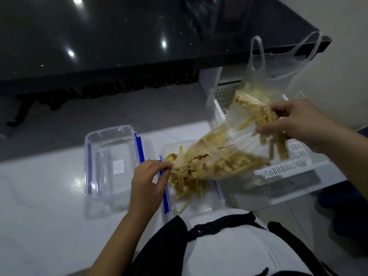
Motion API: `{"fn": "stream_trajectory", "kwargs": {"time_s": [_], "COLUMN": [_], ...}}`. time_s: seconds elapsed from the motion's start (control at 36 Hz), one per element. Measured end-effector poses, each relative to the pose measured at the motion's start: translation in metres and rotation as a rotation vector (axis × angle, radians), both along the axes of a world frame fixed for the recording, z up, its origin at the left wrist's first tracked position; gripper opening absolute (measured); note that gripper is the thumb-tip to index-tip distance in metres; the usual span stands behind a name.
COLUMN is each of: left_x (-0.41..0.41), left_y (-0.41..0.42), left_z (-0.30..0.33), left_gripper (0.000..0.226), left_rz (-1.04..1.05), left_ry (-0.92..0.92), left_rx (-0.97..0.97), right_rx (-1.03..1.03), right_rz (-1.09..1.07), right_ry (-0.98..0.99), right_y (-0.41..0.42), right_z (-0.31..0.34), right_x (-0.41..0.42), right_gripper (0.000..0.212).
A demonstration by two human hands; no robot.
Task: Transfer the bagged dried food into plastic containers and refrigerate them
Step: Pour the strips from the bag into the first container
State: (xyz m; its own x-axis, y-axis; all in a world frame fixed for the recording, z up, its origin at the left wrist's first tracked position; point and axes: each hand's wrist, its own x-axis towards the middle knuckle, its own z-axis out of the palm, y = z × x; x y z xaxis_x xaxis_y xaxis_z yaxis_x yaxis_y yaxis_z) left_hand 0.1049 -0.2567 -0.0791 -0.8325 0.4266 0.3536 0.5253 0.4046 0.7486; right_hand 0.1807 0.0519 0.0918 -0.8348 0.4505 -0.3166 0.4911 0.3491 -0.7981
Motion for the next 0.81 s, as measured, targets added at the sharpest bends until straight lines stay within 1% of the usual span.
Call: {"fn": "stream_trajectory", "kwargs": {"time_s": [0.06,0.14,0.19,0.25,0.28,0.33,0.42,0.53,0.69,0.81], "left_x": [0.005,0.011,0.009,0.005,0.004,0.004,0.002,0.0,-0.01,-0.015], "left_y": [-0.001,-0.004,-0.004,-0.003,-0.001,0.002,0.008,0.018,0.032,0.032], "left_z": [0.001,0.008,0.005,-0.003,-0.007,-0.009,-0.004,0.0,-0.004,-0.008], "left_gripper": [0.026,0.024,0.021,0.01,0.008,0.013,0.015,0.015,0.033,0.052], "left_rz": [-0.004,0.028,0.04,0.058,0.065,0.067,0.129,0.195,0.275,0.294], "left_ry": [0.022,0.053,0.041,0.016,0.017,0.038,0.057,0.066,0.102,0.143], "left_rx": [0.001,0.022,-0.024,-0.096,-0.143,-0.224,-0.294,-0.298,-0.31,-0.31], "right_rx": [0.047,0.002,-0.013,0.034,0.051,0.071,0.059,0.074,0.098,0.098], "right_rz": [0.0,-0.001,0.002,0.02,0.031,0.023,0.015,0.039,0.041,0.012], "right_ry": [-0.004,0.085,0.111,0.055,0.017,-0.003,0.042,0.079,0.105,0.103], "right_y": [-0.004,-0.003,-0.003,-0.008,-0.012,-0.016,-0.017,-0.02,-0.024,-0.021], "right_z": [-0.002,0.01,0.012,0.004,-0.002,-0.008,-0.005,-0.004,-0.002,-0.003], "right_x": [-0.001,-0.001,-0.002,-0.005,-0.005,-0.004,-0.005,-0.004,0.001,0.005], "right_gripper": [0.029,0.029,0.029,0.026,0.024,0.022,0.023,0.024,0.025,0.024]}}
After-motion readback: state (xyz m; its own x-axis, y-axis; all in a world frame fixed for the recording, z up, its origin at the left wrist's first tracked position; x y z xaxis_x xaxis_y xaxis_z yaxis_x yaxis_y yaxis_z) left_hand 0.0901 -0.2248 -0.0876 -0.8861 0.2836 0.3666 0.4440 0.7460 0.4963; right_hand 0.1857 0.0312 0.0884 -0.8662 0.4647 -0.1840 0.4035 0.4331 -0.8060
